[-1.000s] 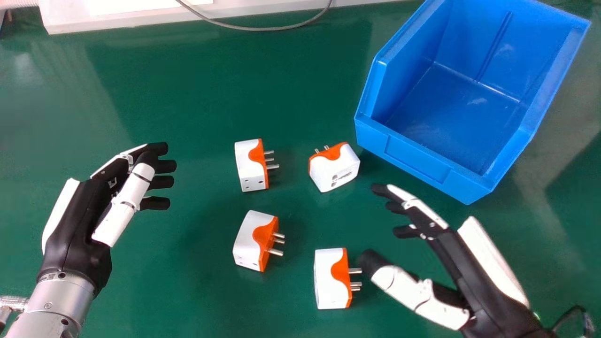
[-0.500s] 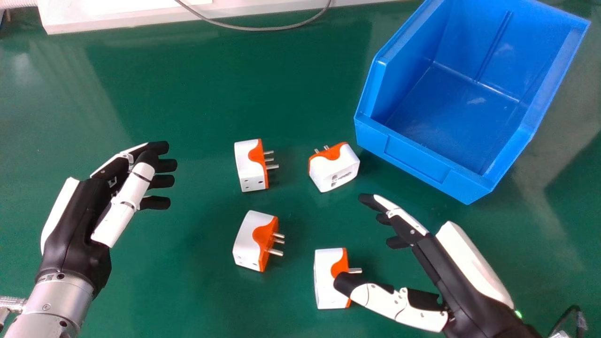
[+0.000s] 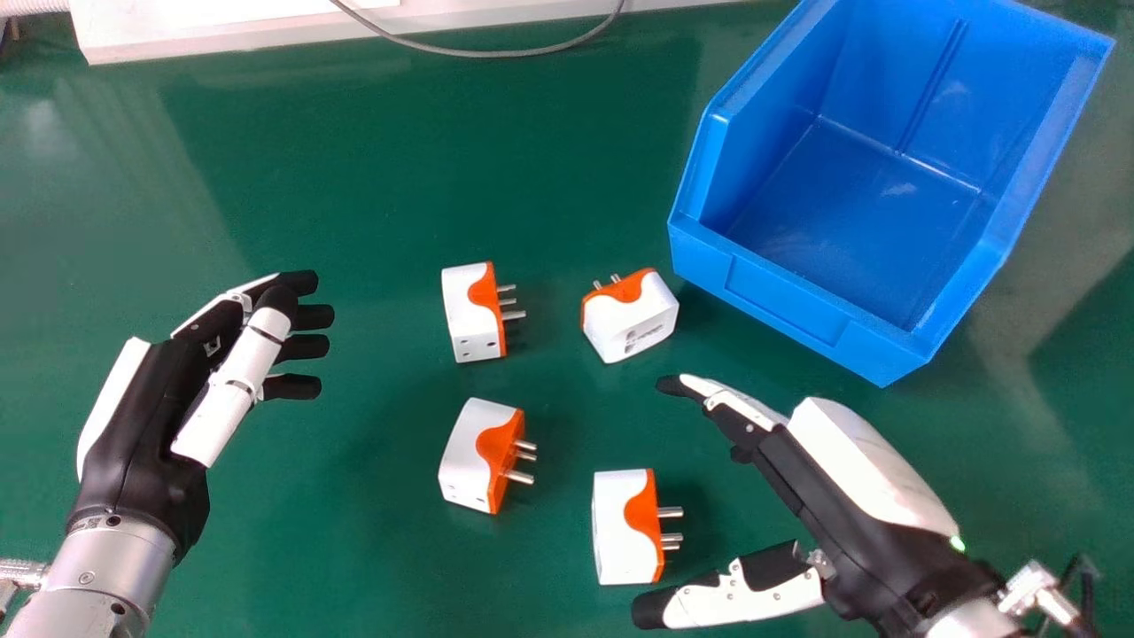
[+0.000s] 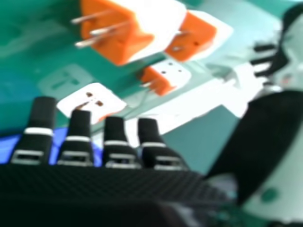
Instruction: Pick all objects and put in blue box
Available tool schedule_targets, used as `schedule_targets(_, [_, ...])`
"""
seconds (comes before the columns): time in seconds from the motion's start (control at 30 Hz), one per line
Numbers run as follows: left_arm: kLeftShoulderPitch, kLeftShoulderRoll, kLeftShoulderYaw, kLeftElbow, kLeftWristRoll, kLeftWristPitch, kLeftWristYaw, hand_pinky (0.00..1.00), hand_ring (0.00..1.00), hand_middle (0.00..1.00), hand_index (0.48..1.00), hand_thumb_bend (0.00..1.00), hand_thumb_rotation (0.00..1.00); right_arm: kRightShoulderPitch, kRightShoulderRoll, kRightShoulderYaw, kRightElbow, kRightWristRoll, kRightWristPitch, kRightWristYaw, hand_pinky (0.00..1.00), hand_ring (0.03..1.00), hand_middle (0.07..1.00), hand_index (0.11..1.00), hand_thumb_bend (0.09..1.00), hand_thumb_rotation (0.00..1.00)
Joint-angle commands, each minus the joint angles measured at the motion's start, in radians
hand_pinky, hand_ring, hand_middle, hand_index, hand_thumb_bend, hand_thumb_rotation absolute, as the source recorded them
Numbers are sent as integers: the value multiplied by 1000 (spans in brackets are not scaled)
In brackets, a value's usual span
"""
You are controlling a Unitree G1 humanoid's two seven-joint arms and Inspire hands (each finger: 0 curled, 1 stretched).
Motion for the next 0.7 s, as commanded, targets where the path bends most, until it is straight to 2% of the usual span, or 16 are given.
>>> schedule_targets(0.0, [-4,12,5,-40,8,1,10,657,748,759,787,409,773,-34,-25,12,12,-26,-7,9,772,887,914,889,790,322])
schedule_targets(0.27, [5,4,-3,-65,28,7,30,643,737,743,787,408,773,-104,-62,50,71,-97,8,28,796,889,921,898,789,304])
schedule_targets(0.4, [4,3,-1,-68,32,10,33,638,734,739,787,405,771,-121,-51,66,89,-115,23,27,798,890,922,892,784,292])
schedule_targets(0.67, [-4,2,-7,-71,42,17,44,636,732,736,786,398,769,-166,-24,121,173,-142,26,-11,793,884,921,895,752,263])
